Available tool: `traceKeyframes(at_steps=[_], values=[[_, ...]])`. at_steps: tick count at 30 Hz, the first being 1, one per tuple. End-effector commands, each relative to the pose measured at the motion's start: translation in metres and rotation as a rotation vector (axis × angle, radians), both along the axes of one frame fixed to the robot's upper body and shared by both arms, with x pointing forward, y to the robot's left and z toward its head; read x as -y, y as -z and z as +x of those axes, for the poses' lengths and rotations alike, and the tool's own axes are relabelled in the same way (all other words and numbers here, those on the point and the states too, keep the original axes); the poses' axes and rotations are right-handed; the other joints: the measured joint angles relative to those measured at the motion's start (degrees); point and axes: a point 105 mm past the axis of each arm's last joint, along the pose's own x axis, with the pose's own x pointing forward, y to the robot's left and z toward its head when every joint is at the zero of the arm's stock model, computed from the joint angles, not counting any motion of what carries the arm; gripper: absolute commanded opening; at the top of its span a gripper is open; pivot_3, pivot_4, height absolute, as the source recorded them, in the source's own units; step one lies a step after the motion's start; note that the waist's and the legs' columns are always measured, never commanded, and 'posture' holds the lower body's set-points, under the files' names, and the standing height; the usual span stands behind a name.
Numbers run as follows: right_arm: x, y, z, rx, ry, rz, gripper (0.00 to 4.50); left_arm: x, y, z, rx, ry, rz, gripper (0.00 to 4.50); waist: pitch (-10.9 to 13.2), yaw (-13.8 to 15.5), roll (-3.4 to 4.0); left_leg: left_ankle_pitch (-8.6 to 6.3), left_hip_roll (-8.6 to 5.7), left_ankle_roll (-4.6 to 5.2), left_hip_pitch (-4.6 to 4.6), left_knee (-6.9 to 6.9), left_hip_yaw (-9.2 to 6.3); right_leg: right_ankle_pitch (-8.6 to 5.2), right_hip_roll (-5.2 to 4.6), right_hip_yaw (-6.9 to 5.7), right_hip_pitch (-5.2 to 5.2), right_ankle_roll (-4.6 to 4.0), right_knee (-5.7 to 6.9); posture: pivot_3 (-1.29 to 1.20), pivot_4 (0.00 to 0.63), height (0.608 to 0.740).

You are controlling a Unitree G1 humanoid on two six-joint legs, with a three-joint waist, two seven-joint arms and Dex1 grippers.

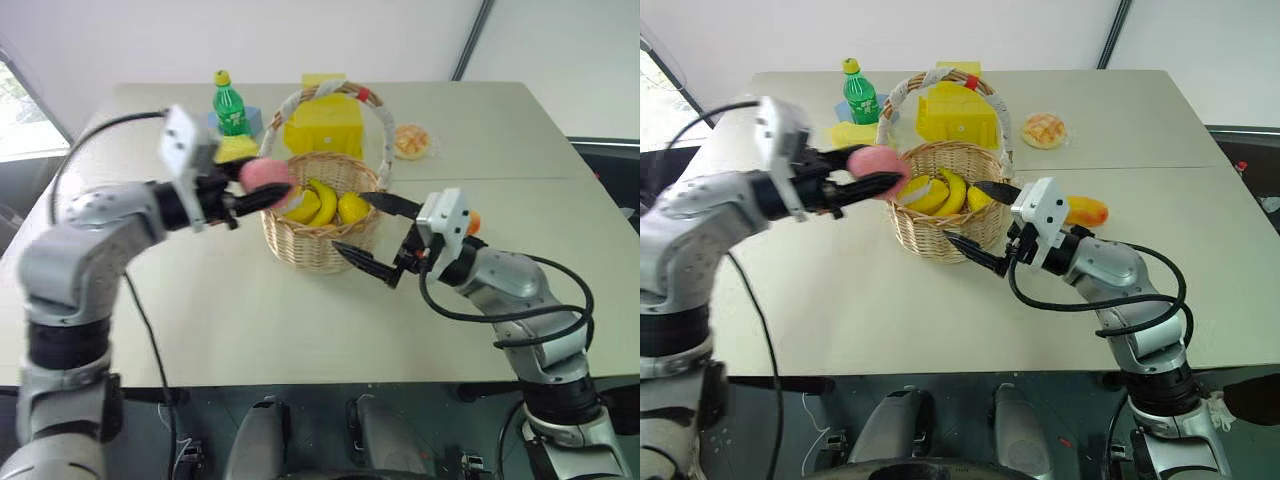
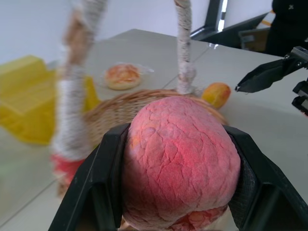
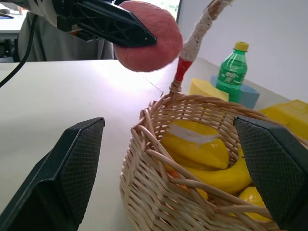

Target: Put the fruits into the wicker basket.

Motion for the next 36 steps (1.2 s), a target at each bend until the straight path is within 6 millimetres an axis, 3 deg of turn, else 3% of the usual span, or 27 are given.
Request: traceKeyframes(at_steps=[1, 2, 6, 7, 10, 13, 20, 23, 30, 34, 36], values=[[0.009, -0.011, -0.001, 0.059, 0.037, 0.004, 4.5, 0.025, 0.006, 0.018, -0.026, -0.053, 0.024, 2.16, 0.0, -0.1, -0.01, 0.0, 0.01, 0.0, -0.02, 0.01, -0.01, 0.0, 0.05, 0.0, -0.02, 0.0, 0.0, 0.0, 0.15, 0.74], [0.011, -0.011, -0.001, 0.058, 0.047, 0.002, 4.5, 0.03, 0.01, 0.019, -0.023, -0.048, 0.044, 2.16, 0.0, -0.4, -0.01, 0.0, 0.01, 0.0, -0.02, 0.0, -0.01, 0.0, 0.1, 0.01, -0.05, 0.0, 0.01, 0.0, 0.15, 0.74], [0.022, -0.008, 0.001, 0.053, 0.108, -0.016, 4.5, 0.034, 0.012, 0.024, -0.005, -0.041, 0.054, 4.17, 0.0, -0.6, 0.04, 0.0, 0.16, -0.01, -0.01, -0.12, 0.05, -0.02, 0.3, 0.11, -0.23, -0.04, 0.06, 0.0, 0.15, 0.74], [0.026, -0.007, 0.002, 0.049, 0.13, -0.032, 4.5, 0.032, 0.009, 0.026, 0.012, -0.05, 0.053, 4.37, 0.0, -0.5, 0.04, 0.01, 0.18, -0.02, -0.03, -0.13, 0.04, -0.04, 0.33, 0.1, -0.27, -0.07, 0.1, 0.0, 0.15, 0.74], [0.054, 0.007, 0.016, 0.027, 0.256, -0.165, 4.5, 0.025, -0.005, 0.024, 0.076, -0.024, 0.014, 4.37, 0.0, -0.2, 0.05, 0.04, 0.18, -0.05, -0.04, -0.12, 0.05, -0.04, 0.29, 0.09, -0.26, -0.08, 0.13, 0.0, 0.15, 0.74], [0.082, 0.022, 0.031, 0.007, 0.37, -0.302, 4.5, 0.018, -0.008, 0.01, 0.136, 0.048, 0.03, 4.37, 0.0, -0.3, 0.05, 0.03, 0.13, -0.05, -0.04, -0.05, 0.1, -0.04, 0.2, 0.09, -0.19, -0.07, 0.07, 0.0, 0.15, 0.74], [0.137, 0.048, 0.077, 0.074, 0.548, -0.654, 4.5, 0.009, 0.012, -0.033, 0.124, 0.228, 0.114, 4.37, 0.0, -0.5, 0.08, 0.03, 0.15, -0.05, -0.02, -0.07, 0.19, -0.04, 0.21, 0.12, -0.21, -0.08, 0.04, 0.0, 0.15, 0.74], [0.147, 0.056, 0.09, 0.123, 0.548, -0.785, 4.5, 0.014, 0.021, -0.043, 0.101, 0.265, 0.131, 4.37, 0.0, -0.4, 0.08, 0.04, 0.14, -0.06, -0.02, -0.06, 0.19, -0.04, 0.21, 0.12, -0.19, -0.08, 0.03, 0.0, 0.15, 0.74], [0.153, 0.069, 0.108, 0.179, 0.524, -0.915, 4.5, 0.02, 0.028, -0.044, 0.09, 0.251, 0.135, 4.37, 0.0, -0.4, 0.07, 0.04, 0.14, -0.06, -0.02, -0.04, 0.16, -0.04, 0.19, 0.13, -0.17, -0.07, 0.03, 0.0, 0.15, 0.74], [0.153, 0.069, 0.111, 0.195, 0.523, -0.916, 3.23, 0.022, 0.028, -0.044, 0.089, 0.254, 0.133, 4.5, 0.0, -0.4, 0.08, 0.04, 0.14, -0.06, -0.01, -0.04, 0.16, -0.04, 0.19, 0.12, -0.15, -0.07, 0.03, 0.0, 0.15, 0.74], [0.152, 0.067, 0.112, 0.206, 0.525, -0.911, 2.19, 0.022, 0.028, -0.044, 0.092, 0.255, 0.129, 4.5, 0.0, -0.4, 0.08, 0.04, 0.15, -0.06, -0.01, -0.04, 0.15, -0.04, 0.19, 0.13, -0.15, -0.07, 0.03, 0.0, 0.15, 0.74]])
